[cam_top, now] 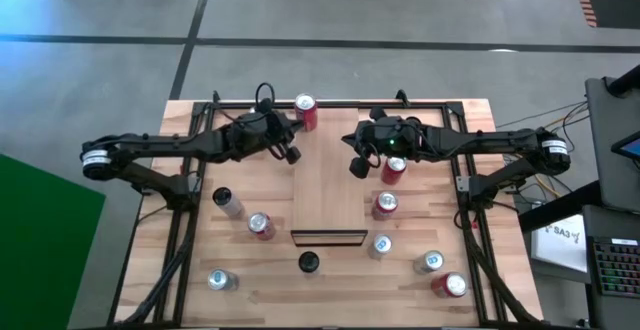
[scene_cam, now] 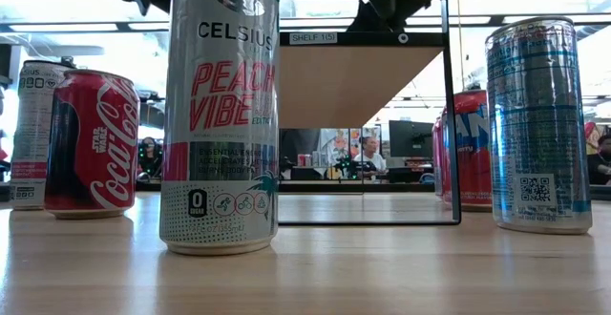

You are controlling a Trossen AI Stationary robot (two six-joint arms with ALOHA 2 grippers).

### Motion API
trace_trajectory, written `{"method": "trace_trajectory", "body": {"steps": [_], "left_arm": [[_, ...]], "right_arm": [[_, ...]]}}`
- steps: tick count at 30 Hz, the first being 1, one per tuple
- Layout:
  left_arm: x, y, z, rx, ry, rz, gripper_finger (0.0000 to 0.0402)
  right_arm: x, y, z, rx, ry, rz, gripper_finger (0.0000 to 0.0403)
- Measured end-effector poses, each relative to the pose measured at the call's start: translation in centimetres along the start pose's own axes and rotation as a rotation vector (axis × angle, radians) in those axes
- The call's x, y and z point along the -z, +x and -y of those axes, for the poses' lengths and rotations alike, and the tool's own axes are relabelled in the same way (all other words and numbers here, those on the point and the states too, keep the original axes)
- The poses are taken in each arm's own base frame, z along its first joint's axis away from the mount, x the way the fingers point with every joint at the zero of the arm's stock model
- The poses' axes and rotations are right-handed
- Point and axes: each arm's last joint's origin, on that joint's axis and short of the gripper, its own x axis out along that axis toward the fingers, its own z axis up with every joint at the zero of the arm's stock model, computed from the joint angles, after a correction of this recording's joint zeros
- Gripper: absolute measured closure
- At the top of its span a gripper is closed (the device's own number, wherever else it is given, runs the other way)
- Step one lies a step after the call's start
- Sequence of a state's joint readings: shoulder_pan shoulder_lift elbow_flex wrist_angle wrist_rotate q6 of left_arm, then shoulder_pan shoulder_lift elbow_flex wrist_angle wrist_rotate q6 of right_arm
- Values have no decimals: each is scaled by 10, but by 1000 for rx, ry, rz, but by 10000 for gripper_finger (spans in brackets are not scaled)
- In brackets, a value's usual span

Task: Place canned beverage on shelf
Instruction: Put the top left orange soda can on the shelf

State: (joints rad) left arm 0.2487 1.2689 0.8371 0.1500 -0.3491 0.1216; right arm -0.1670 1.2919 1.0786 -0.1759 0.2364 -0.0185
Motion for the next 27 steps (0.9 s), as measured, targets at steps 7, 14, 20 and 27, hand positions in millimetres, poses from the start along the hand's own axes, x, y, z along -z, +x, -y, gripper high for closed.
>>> {"method": "trace_trajectory", "body": {"steps": [7, 14, 20, 27], "left_arm": [[-10, -16, -6, -2, 0, 43, 402], [-8, -18, -6, 2, 18, 17, 402], [-1, -16, -5, 5, 29, -9, 402], [8, -12, -3, 7, 41, -38, 402]], "right_arm": [[-6, 8, 22, 63, 44, 75, 392], [-5, 36, 43, 92, 68, 109, 392], [-10, 51, 57, 120, 85, 100, 392], [-15, 67, 68, 131, 94, 96, 392]]}}
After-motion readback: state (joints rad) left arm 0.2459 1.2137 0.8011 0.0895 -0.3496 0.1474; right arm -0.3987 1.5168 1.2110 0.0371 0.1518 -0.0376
